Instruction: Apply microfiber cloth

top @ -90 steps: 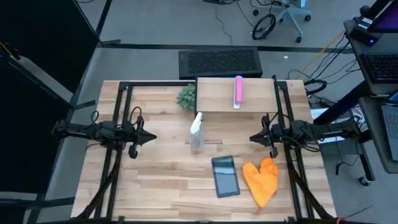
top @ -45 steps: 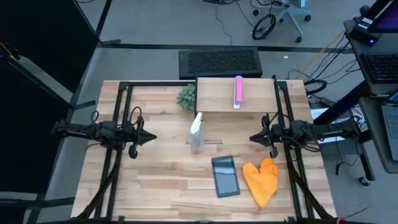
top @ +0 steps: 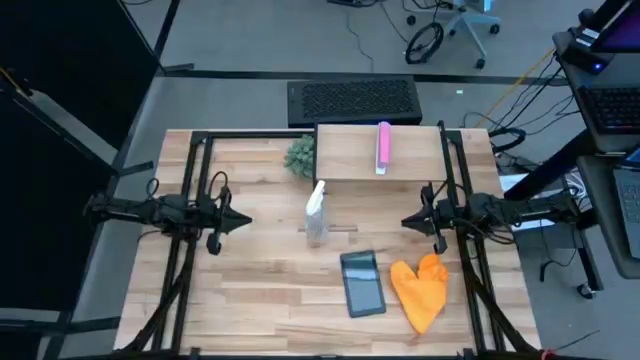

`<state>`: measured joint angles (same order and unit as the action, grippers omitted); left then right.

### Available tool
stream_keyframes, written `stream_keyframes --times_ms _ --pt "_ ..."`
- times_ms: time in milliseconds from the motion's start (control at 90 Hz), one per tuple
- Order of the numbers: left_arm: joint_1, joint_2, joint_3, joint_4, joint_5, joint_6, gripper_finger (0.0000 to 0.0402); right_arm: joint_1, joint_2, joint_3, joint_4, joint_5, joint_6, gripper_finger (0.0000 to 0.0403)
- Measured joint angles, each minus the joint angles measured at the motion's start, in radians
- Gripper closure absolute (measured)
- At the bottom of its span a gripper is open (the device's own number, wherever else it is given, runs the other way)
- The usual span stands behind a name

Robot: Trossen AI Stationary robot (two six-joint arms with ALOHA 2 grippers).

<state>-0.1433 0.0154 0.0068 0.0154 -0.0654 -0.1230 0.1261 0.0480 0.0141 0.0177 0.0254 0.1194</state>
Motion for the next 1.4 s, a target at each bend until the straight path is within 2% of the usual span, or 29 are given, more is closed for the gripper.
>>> stream_keyframes --times_ms 133,311,700,1033,1189,1311,1400 --pt "0.000 0.000 0.000 0.000 0.000 0.000 0.0402 0.000 0.000 0.000 0.000 0.000 -0.012 0.0392" --pt "0.000 0.000 0.000 0.000 0.000 0.000 0.0402 0.000 0.000 0.000 0.000 0.001 -0.216 0.0392" --pt "0.000 0.000 0.000 0.000 0.000 0.000 0.0402 0.000 0.000 0.000 0.017 0.003 -0.242 0.0392" --pt "0.000 0.000 0.000 0.002 -0.017 0.026 0.0402 0.000 0.000 0.000 0.114 0.005 0.297 0.0392" --pt "0.000 0.000 0.000 0.003 -0.017 0.018 0.0402 -0.008 0.003 0.000 0.145 0.118 0.360 0.0392" --pt "-0.003 0.000 0.000 0.009 -0.032 -0.270 0.0402 -0.009 0.036 0.000 0.137 0.129 0.383 0.0392" --pt "0.001 0.000 0.000 0.027 -0.110 -0.359 0.0402 -0.009 0.080 0.000 0.142 0.130 0.363 0.0392"
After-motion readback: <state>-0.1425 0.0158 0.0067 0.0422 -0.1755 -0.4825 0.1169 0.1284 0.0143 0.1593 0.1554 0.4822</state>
